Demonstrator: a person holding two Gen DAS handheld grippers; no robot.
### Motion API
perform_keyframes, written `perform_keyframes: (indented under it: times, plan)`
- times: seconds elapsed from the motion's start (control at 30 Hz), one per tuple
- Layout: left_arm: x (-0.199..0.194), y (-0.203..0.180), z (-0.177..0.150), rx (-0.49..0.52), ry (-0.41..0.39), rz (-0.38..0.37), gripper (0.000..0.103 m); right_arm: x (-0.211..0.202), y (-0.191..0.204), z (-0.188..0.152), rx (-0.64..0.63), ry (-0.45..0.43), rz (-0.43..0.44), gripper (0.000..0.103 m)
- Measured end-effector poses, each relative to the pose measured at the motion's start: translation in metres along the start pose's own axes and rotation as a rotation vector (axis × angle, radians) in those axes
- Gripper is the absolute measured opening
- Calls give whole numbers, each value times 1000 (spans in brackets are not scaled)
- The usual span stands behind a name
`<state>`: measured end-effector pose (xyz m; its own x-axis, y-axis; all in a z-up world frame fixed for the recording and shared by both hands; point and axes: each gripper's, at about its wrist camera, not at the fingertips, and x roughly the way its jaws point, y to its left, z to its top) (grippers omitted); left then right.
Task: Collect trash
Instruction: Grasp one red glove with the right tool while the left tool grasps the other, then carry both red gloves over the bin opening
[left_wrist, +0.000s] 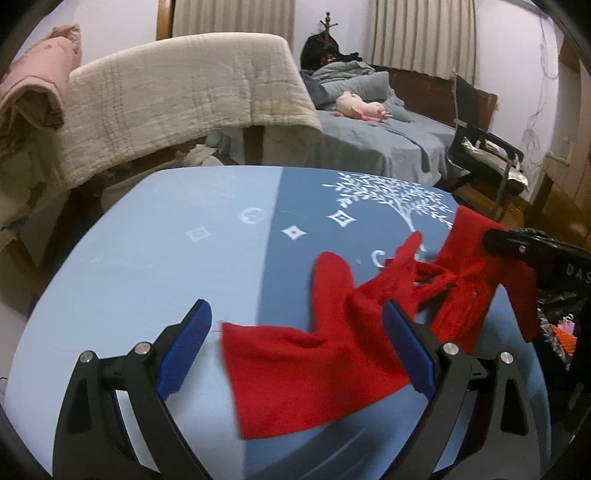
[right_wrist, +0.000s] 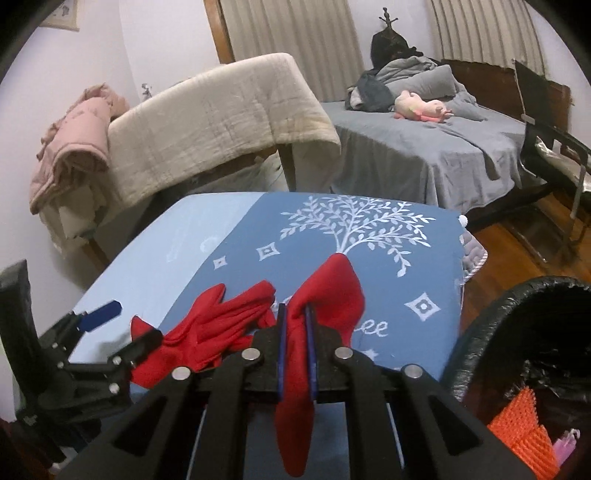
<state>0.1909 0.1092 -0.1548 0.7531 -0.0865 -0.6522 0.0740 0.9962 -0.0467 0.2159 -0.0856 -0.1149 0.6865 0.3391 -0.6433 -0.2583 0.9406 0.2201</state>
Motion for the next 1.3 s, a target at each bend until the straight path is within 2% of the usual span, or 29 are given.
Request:
perform_keyframes:
  times: [0.23, 0.4, 0.47, 0.5, 0.57, 0.6, 1.0, 1.3]
  plan:
    - [12, -25, -2, 42, 40, -43, 90, 6, -6, -6, 8, 15, -4, 9]
    - [32, -33, -2, 56, 139, -92, 60, 8, -10, -9, 19, 21, -3, 9]
    - [36, -33, -3, 56, 158, -114, 38, 8, -10, -10, 19, 22, -2, 9]
    - [37, -33, -3, 52, 163, -125, 33, 8, -9, -10, 19, 23, 0, 9]
    - [38, -30, -4, 39, 165, -132, 12, 8, -9, -11, 21, 24, 5, 9]
    - [37, -28, -4, 29, 162, -134, 9, 8, -9, -11, 21, 24, 6, 9]
    - [0, -3, 17, -34, 38, -54, 6, -11, -7, -1, 14, -22, 18, 9]
    - [-25, -7, 32, -31, -18, -48, 6, -30, 1, 7, -5, -55, 34, 9]
